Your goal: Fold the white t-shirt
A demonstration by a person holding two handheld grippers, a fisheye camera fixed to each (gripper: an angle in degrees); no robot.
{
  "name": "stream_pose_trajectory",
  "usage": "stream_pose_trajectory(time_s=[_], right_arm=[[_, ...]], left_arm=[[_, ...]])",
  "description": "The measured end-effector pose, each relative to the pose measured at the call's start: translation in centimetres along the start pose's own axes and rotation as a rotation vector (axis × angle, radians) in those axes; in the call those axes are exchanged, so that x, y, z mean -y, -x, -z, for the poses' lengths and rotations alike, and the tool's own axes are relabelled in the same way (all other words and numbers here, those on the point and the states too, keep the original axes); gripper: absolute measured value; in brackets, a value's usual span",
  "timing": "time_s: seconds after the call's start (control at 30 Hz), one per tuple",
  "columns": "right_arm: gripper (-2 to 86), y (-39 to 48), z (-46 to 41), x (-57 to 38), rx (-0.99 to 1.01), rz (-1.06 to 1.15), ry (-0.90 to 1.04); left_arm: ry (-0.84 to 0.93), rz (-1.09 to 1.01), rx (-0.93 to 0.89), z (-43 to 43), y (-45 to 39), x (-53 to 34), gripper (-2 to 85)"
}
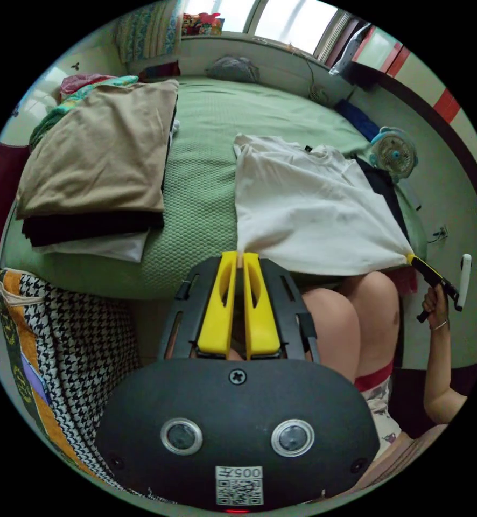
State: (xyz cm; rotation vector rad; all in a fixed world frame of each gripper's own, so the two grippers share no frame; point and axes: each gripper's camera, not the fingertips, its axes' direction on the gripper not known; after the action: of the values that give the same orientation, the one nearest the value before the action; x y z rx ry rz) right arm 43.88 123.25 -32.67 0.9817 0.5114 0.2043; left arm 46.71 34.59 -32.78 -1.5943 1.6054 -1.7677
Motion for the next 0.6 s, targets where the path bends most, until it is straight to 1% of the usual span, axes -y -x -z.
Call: stream_pose_trajectory(time_s=[0.13,0.4,0.6], right_arm=[[-1.4,1.0,5.6,-2.8,-0.005,0.018,-0.072],[-1.4,2.6,13.9,-8.8,-0.021,0.03,-0.128],[-1.5,2.7,19.2,-12.3,0.054,0.0,-0.171]], left_arm=[[-0.057,-0.006,-0.009,5.3,-0.5,-2.7,1.9],[-0.133,0.025,-0.09,15.5,-1.1,-10.3,1.5],[-0.231,0.033,-0.089,22.4,-1.4,-13.5,1.3]])
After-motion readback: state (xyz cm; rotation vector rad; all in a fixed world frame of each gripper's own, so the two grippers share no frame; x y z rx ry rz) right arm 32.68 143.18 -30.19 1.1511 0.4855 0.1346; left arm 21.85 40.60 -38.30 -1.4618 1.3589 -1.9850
